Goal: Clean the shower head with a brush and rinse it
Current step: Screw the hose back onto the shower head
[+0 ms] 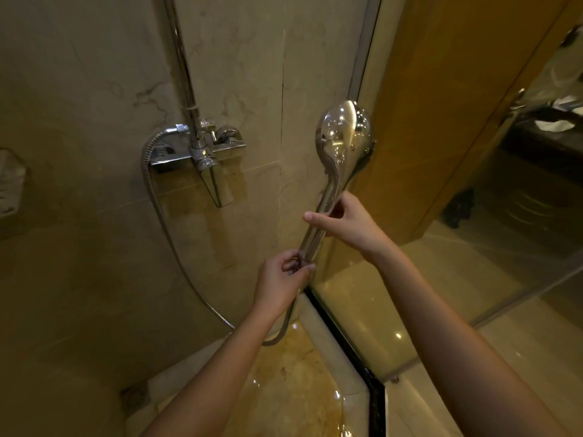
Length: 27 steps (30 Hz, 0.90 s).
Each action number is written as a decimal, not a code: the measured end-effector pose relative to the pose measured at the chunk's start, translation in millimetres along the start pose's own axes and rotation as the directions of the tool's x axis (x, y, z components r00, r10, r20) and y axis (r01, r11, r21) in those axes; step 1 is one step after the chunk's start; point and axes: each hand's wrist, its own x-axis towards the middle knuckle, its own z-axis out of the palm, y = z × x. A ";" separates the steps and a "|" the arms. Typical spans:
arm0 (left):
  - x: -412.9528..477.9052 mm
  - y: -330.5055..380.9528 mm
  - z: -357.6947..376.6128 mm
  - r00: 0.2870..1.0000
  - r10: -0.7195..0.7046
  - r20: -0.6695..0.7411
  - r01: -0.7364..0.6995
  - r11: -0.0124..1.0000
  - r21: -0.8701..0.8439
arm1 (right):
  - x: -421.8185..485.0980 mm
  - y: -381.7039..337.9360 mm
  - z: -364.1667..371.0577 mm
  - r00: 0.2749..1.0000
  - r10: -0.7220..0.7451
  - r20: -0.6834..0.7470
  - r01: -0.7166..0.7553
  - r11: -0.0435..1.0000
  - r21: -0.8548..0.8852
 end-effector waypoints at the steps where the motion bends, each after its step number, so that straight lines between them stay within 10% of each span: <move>1: 0.8 -1.3 -0.7 1.000 0.011 -0.001 -0.011 1.000 -0.002 | -0.1 0.3 -1.4 0.998 0.035 0.042 -0.036 0.999 0.035; 8: 0.8 -7.2 -5.3 1.000 0.006 -0.006 -0.006 1.000 0.022 | -1.9 7.0 -11.7 0.956 0.005 0.295 -0.100 0.947 0.306; 27: 17.5 8.3 -21.4 0.969 -0.065 0.240 0.045 0.995 0.086 | 5.1 18.9 5.1 0.998 -0.059 -0.031 0.063 0.987 0.150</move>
